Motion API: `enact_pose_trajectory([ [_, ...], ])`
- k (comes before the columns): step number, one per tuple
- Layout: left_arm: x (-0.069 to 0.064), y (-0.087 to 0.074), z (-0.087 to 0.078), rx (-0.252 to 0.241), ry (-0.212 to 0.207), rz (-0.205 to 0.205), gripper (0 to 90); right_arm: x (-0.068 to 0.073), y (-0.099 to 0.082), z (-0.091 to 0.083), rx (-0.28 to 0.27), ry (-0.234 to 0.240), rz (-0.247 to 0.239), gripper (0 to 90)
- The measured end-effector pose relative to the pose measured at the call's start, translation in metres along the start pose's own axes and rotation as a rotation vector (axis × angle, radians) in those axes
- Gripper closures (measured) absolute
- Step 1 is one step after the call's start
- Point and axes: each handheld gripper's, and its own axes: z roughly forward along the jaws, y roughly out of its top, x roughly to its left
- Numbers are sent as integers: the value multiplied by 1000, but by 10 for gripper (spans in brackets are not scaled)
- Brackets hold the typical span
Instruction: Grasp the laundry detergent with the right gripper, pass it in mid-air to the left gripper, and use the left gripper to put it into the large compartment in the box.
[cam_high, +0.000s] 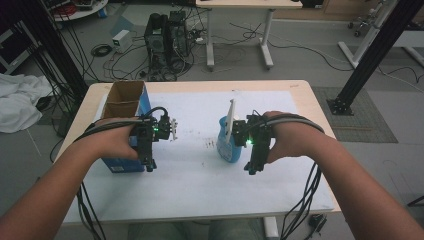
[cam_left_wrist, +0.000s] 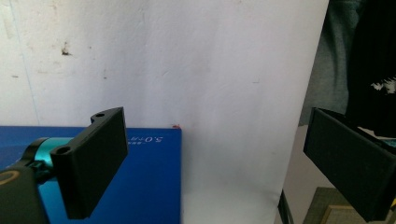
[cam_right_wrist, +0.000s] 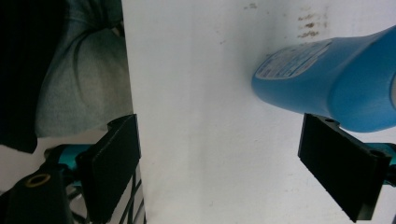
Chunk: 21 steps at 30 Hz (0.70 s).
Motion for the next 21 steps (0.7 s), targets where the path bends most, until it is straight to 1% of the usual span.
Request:
enact_pose_trajectory([
  [1, -1, -1, -1, -8, -1, -7, 64, 1, -1, -1, -16, -4, 5, 121],
  [2, -1, -1, -2, -3, -4, 1, 64, 3, -2, -2, -35, -9, 19, 121],
  [3, -1, -1, -2, -3, -4, 1, 64, 3, -2, -2, -35, -9, 19, 121],
  [4, -1, -1, -1, -3, -8, -3, 64, 4, -4, -3, -48, -14, 25, 121],
  [6, -1, -1, 0, -6, 1, 4, 64, 6, -7, -3, -80, -15, 38, 121],
  [8, -1, -2, 1, -9, -5, -6, 64, 7, -10, -3, -118, -17, 48, 121],
  [9, -2, -2, 3, -11, -9, -11, 64, 11, -12, -2, -157, -14, 87, 121],
  [10, -2, -3, 4, -13, -11, -13, 64, 12, -14, -1, -178, -13, 90, 121],
  [11, -2, -3, 4, -13, -11, -13, 64, 12, -14, -1, -178, -13, 90, 121],
  [12, -2, -3, 4, -5, -11, -6, 64, 14, -16, 2, -225, -10, 103, 121],
  [13, -3, -3, 4, -4, -9, -8, 64, 14, -16, 2, -225, -10, 103, 121],
  [14, -3, -3, 5, -8, -8, -10, 64, 15, -19, 4, -259, -2, 106, 121],
  [15, -3, -3, 5, -8, -8, -7, 64, 16, -20, 5, -282, -2, 113, 121],
  [16, -3, -3, 5, -8, -8, -7, 64, 16, -20, 5, -282, -2, 113, 121],
  [18, -3, -3, 5, -12, -8, -10, 64, 17, -23, 8, -320, -14, 127, 121],
  [19, -3, -3, 6, -18, -8, -10, 64, 18, -25, 9, -349, -17, 136, 121],
  [21, -4, -2, 6, -23, -17, -18, 64, 19, -28, 12, -386, -29, 143, 121],
])
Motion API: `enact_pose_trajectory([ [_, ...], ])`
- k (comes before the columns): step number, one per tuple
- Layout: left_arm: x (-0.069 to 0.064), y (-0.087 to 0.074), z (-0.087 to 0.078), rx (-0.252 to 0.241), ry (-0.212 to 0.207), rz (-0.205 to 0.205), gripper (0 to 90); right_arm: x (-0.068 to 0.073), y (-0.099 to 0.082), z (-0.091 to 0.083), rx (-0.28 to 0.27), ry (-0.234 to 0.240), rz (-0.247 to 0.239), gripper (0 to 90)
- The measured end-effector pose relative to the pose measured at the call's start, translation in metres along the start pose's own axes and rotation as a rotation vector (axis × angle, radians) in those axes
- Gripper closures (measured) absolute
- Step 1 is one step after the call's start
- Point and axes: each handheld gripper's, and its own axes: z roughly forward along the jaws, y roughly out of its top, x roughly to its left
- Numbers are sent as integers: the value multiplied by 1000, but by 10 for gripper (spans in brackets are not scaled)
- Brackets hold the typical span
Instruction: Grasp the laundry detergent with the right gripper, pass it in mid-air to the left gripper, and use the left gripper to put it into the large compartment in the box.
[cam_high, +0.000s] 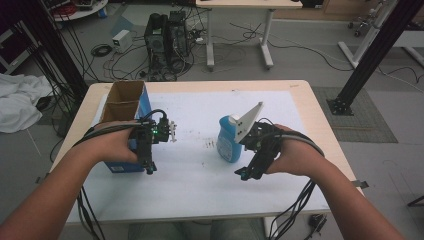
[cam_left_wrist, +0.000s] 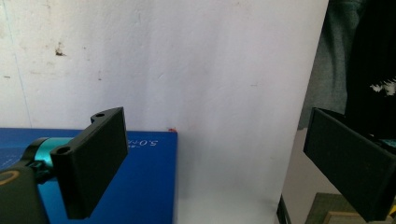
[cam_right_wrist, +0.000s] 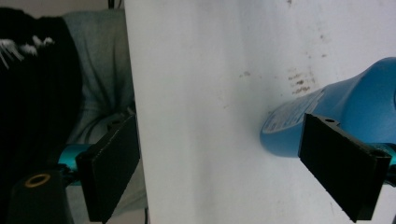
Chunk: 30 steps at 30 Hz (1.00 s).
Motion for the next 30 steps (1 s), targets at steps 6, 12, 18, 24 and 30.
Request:
enact_pose_trajectory([
  [6, 0, 0, -1, -1, 2, 10, 64, 4, -12, 4, -153, -11, 44, 121],
  [12, 1, 1, -2, 1, 15, 22, 64, 7, -23, 7, -276, -7, 67, 121],
  [18, 1, 0, -2, -5, 16, 19, 64, 7, -37, 13, -303, -29, 89, 121],
  [24, 2, 0, -2, -11, 17, 16, 64, 5, -59, 16, -345, -72, 160, 121],
  [30, 2, 2, -2, -8, 23, 30, 64, 2, -80, 22, -363, -128, 234, 121],
])
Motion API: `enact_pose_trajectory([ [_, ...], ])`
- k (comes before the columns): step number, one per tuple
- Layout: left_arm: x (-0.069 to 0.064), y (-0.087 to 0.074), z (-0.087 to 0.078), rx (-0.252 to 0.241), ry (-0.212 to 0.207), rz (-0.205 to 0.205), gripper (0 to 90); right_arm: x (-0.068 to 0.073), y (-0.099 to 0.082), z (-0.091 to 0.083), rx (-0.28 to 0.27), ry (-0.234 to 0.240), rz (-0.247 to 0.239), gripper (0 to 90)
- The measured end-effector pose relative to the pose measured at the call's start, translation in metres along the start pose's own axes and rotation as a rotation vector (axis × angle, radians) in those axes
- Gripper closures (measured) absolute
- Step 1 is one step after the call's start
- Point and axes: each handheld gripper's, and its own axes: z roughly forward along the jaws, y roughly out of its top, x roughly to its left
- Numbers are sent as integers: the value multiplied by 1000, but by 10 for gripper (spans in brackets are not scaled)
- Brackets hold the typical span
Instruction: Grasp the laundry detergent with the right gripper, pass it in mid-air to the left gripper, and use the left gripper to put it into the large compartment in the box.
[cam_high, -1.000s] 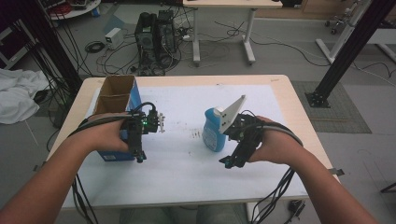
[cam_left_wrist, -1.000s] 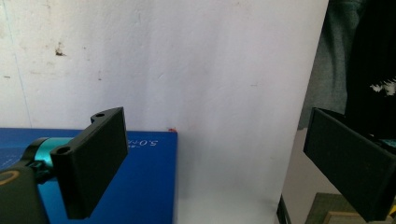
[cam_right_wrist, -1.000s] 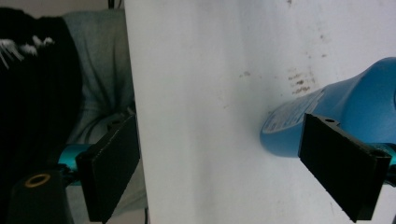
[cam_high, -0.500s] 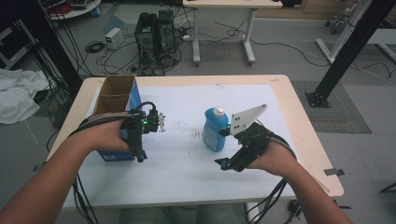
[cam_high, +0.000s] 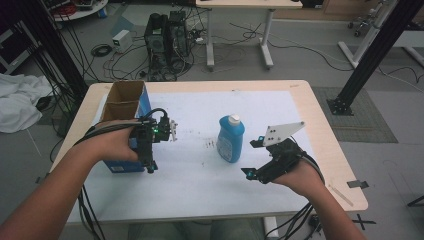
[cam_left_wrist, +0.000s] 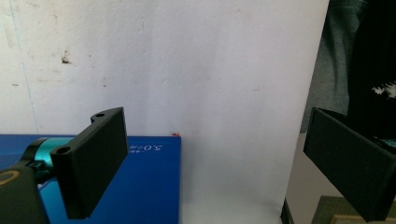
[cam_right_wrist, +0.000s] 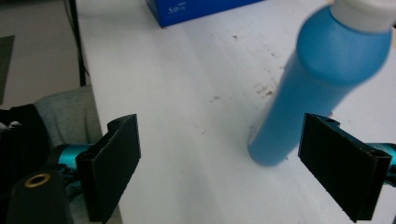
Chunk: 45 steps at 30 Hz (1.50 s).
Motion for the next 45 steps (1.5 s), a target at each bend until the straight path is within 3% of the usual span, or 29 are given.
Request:
enact_pose_trajectory([
  [8, 0, 1, 1, 5, -7, 0, 64, -10, -22, 8, 8, -53, 72, 121],
  [14, -2, 2, -1, 7, -5, 2, 64, -17, -26, 16, 15, -78, 84, 121],
  [34, -4, -4, -3, -15, 0, 4, 64, -33, -23, 49, 47, -122, 123, 121],
  [45, -6, -8, -2, -17, 3, 12, 64, -38, -20, 66, 38, -153, 156, 121],
])
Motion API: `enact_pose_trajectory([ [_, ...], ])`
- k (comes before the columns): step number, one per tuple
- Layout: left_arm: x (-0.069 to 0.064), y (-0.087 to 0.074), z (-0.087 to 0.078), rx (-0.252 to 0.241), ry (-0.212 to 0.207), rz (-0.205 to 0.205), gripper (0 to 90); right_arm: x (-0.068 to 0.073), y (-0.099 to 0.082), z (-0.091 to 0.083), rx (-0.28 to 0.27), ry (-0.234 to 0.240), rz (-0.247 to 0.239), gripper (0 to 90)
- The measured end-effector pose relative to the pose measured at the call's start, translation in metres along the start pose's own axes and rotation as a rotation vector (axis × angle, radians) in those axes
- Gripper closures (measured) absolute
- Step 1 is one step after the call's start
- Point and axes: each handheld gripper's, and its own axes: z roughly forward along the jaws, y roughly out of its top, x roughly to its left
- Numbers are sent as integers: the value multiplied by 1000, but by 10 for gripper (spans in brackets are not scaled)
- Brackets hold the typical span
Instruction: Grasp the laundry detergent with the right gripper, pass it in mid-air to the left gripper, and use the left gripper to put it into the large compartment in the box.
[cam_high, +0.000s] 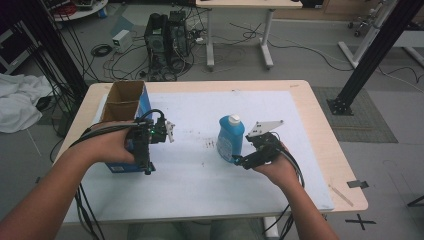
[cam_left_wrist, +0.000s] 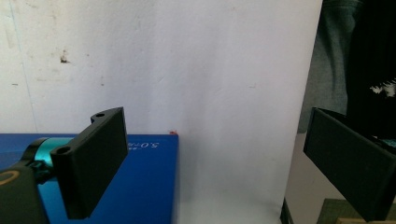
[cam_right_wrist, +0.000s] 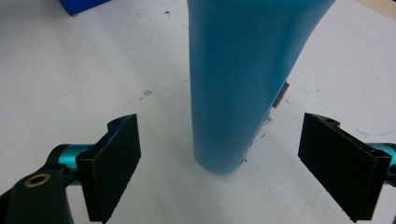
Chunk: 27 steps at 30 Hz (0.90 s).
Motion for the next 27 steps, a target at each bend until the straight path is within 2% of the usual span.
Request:
enact_pose_trajectory([
  [3, -1, -2, -1, 2, 6, 1, 64, 0, 1, 11, 3, -19, 10, 121],
  [9, -3, -5, -1, -4, 9, -3, 64, 0, 2, 22, -13, -57, 24, 121],
  [12, -4, -6, -1, -8, 9, -5, 64, 0, 2, 24, -20, -65, 25, 121],
  [13, -4, -6, 0, -7, 3, -5, 64, 1, 2, 25, -22, -63, 46, 121],
  [14, -4, -6, -1, -6, 4, -2, 64, 1, 2, 27, -34, -77, 34, 121],
  [17, -5, -6, 1, -7, 1, -5, 64, 1, 2, 29, -39, -82, 36, 121],
  [21, -6, -8, -1, -19, 8, -4, 64, 4, 1, 34, -51, -97, 72, 121],
  [22, -6, -8, -3, -5, 19, -1, 64, 5, 2, 35, -57, -103, 87, 121],
  [23, -6, -10, -2, -21, 11, -6, 64, 4, 2, 36, -65, -107, 77, 121],
  [24, -6, -10, -3, -6, 12, -4, 64, 6, 2, 37, -66, -110, 89, 121],
  [27, -6, -11, -2, -14, 11, -6, 64, 6, 3, 38, -81, -122, 82, 121],
])
